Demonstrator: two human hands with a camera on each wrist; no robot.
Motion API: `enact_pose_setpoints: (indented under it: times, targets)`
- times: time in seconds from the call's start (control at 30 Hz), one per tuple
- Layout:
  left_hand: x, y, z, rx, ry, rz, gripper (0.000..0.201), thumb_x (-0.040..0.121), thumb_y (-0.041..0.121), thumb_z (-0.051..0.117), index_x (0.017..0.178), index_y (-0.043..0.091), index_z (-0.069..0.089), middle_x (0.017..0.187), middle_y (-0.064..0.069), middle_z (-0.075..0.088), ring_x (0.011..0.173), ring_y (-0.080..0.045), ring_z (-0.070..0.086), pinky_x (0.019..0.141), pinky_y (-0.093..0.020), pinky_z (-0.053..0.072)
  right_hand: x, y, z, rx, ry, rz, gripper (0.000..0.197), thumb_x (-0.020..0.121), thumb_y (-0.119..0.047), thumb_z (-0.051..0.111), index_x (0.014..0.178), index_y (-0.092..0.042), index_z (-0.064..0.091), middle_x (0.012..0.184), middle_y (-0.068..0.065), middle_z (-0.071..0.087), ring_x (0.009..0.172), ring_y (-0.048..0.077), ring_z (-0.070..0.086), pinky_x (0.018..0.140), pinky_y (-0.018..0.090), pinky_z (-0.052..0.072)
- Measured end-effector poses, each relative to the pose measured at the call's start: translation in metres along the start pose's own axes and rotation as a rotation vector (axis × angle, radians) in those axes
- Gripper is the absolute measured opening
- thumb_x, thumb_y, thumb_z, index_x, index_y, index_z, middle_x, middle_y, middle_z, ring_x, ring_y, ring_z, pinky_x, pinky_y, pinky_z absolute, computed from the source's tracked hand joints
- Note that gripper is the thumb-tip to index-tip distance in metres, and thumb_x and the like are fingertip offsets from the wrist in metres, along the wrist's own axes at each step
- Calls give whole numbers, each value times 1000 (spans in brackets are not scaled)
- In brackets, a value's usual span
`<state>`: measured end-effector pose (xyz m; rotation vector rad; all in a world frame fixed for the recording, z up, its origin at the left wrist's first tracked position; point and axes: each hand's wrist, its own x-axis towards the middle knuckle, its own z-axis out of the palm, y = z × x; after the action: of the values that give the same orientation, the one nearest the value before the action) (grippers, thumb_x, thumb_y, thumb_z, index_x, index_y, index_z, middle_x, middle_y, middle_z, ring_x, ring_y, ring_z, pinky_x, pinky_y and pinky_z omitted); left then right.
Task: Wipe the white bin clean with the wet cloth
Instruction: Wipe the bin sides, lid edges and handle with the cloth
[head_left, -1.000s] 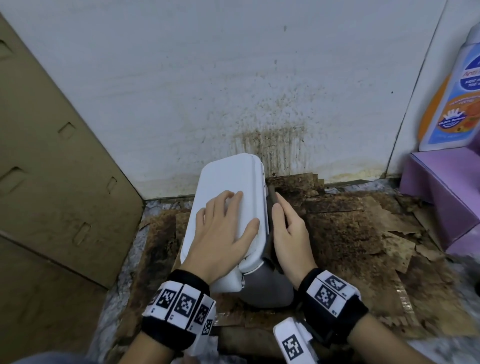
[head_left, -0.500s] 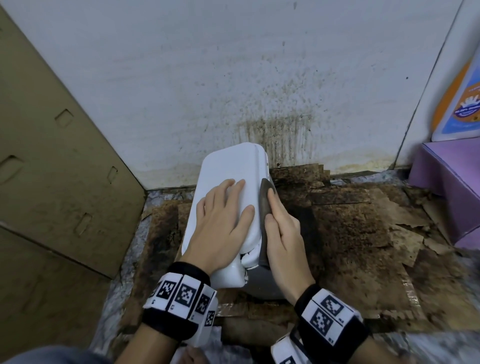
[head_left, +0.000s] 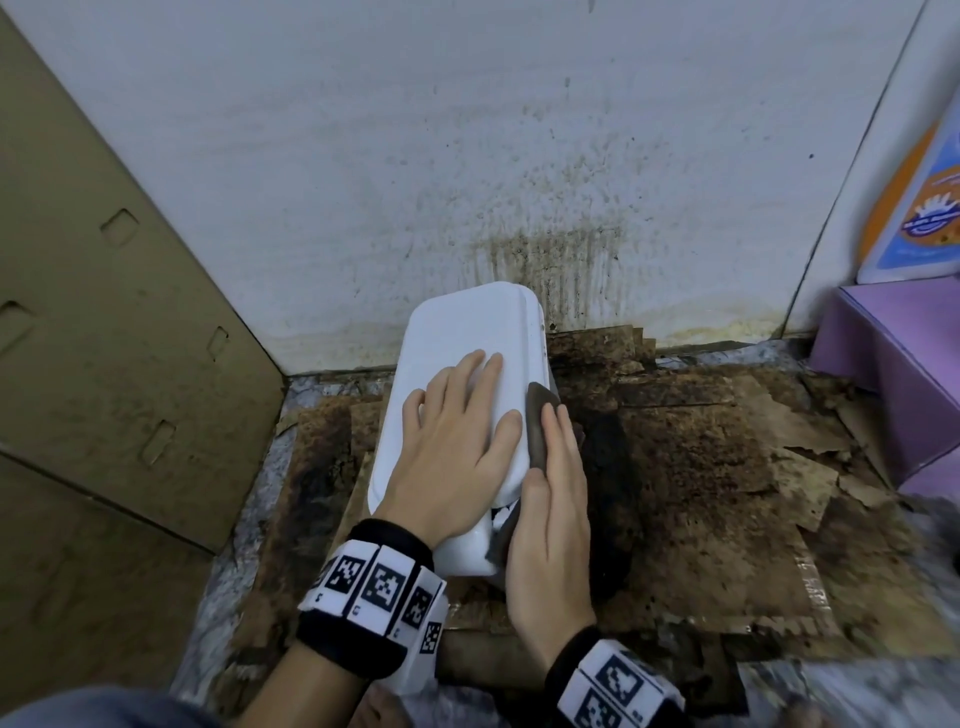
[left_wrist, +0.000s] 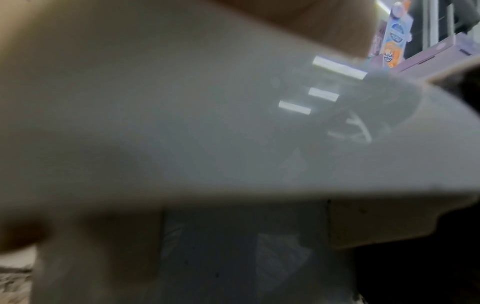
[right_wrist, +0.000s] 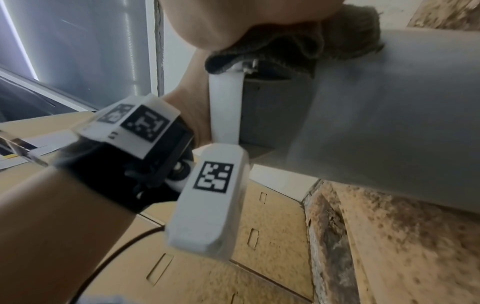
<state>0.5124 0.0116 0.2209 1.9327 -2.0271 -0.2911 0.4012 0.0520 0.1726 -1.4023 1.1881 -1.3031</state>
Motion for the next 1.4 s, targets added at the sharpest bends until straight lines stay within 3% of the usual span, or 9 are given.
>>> enact_pose_setpoints:
  times: [0.2, 0.33, 0.47, 0.57, 0.67, 0.77, 0.93, 1.13, 1.4]
  targets:
    - [1, -5, -1, 0, -35, -19, 66, 101, 52, 14, 164, 32, 7, 170, 13, 2, 153, -7, 0, 125, -41, 0, 32, -3, -11, -3, -155, 53, 50, 109, -26, 25, 159, -34, 21, 165, -25, 11, 149, -12, 7, 126, 26, 12]
    - [0, -7, -1, 12, -32, -18, 60, 108, 48, 19, 164, 33, 5, 170, 13, 1, 154, -7, -1, 125, -44, 1, 73, -12, -27, -80, -368, 84, 53, 110, -23, 28, 160, -31, 13, 167, -19, 4, 150, -9, 5, 122, 17, 10]
    - [0, -12, -3, -5, -29, -16, 62, 105, 52, 17, 163, 35, 6, 170, 16, 1, 154, -5, -1, 125, -43, 2, 113, -9, -34, -195, -530, 103, 55, 110, -37, 29, 160, -39, 6, 166, -22, -4, 154, 4, 4, 125, 30, 10]
    - [-1, -19, -5, -16, -33, -16, 64, 102, 54, 13, 163, 37, 4, 169, 19, -1, 154, -4, -3, 125, -43, 1, 136, -10, -33, -258, -604, 82, 56, 109, -44, 27, 159, -42, 0, 167, -19, -8, 153, 9, 15, 113, 22, 18]
    - [-2, -26, -6, -30, -44, -15, 66, 99, 60, 6, 162, 42, 0, 168, 22, -4, 153, -2, -7, 125, -42, -1, 159, -14, -29, -347, -652, 61, 59, 109, -45, 24, 159, -37, -6, 167, -15, -11, 149, 19, 29, 107, 25, 30]
    - [-3, -33, -8, -44, -39, -11, 68, 96, 64, 4, 161, 45, -1, 168, 24, -4, 153, 0, -9, 125, -42, -1, 184, -16, -20, -454, -687, 32, 59, 110, -42, 22, 160, -32, -9, 168, -10, -13, 147, 23, 32, 111, 34, 32]
    - [-4, -35, -9, -63, -33, 2, 67, 97, 64, 7, 161, 46, 2, 168, 25, -1, 154, 0, -8, 125, -40, -1, 216, -14, -8, -517, -696, -48, 57, 110, -37, 23, 162, -29, -1, 170, -4, -1, 155, 16, 12, 117, 29, 20]
    - [-3, -37, -10, -61, -20, 4, 66, 98, 62, 9, 161, 45, 5, 168, 24, 2, 154, 0, -5, 125, -38, 0, 236, -9, 0, -526, -660, -147, 50, 110, -27, 28, 159, -20, 22, 164, 1, 29, 147, 20, 31, 118, 35, 24]
    - [-4, -33, -8, -51, 7, 25, 62, 102, 58, 16, 161, 44, 7, 167, 24, 3, 153, 2, -4, 124, -34, 0, 221, -4, -8, -447, -595, -124, 48, 110, -34, 28, 157, -26, 23, 160, -2, 33, 139, 20, 41, 99, 31, 31]
